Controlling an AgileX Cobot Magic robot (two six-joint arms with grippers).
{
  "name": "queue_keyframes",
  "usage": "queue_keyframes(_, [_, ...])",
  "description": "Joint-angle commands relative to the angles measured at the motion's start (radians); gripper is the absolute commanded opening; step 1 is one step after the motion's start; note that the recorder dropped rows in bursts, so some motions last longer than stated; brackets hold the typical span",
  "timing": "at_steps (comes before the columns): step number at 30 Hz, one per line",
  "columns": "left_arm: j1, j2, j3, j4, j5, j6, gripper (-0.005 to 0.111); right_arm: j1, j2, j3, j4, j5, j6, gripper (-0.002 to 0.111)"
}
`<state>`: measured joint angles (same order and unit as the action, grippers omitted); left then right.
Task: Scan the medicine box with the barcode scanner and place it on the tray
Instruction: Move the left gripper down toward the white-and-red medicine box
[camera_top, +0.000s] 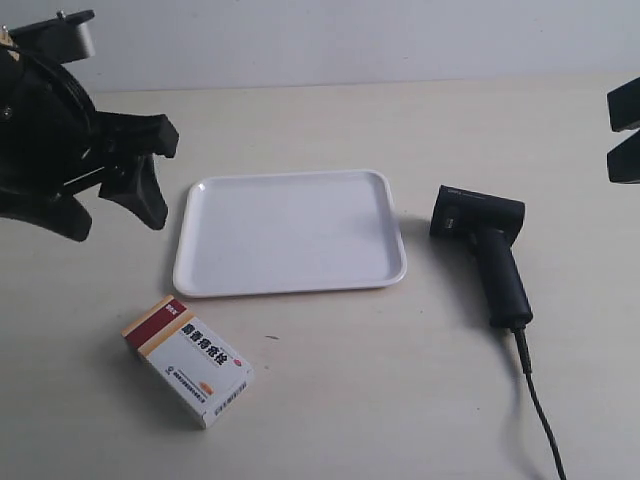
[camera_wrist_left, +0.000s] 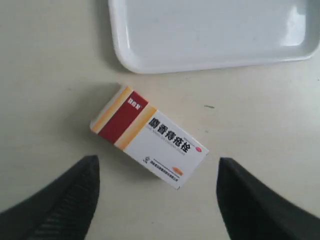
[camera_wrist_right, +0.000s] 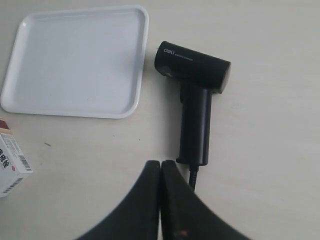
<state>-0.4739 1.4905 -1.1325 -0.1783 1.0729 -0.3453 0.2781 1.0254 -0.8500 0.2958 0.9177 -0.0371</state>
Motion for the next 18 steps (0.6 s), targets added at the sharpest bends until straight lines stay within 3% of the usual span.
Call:
queue_keyframes(1, [-0.007,0.061,-0.006,-0.048,0.066,-0.182,0.075,0.002,0.003,-0.006,0.003,-0.014,-0.024,0.0])
queue_keyframes(5, [-0.011,0.13,-0.006,-0.128,0.077,-0.234,0.082,0.002,0.003,-0.006,0.007,-0.014,-0.046,0.0])
queue_keyframes(12, [-0.017,0.198,-0.006,-0.048,0.108,-0.425,0.082,0.002,0.003,-0.006,0.01,-0.025,-0.056,0.0])
queue_keyframes(18, [-0.073,0.232,-0.006,-0.046,0.096,-0.508,0.082,0.002,0.003,-0.006,0.007,-0.011,-0.077,0.0])
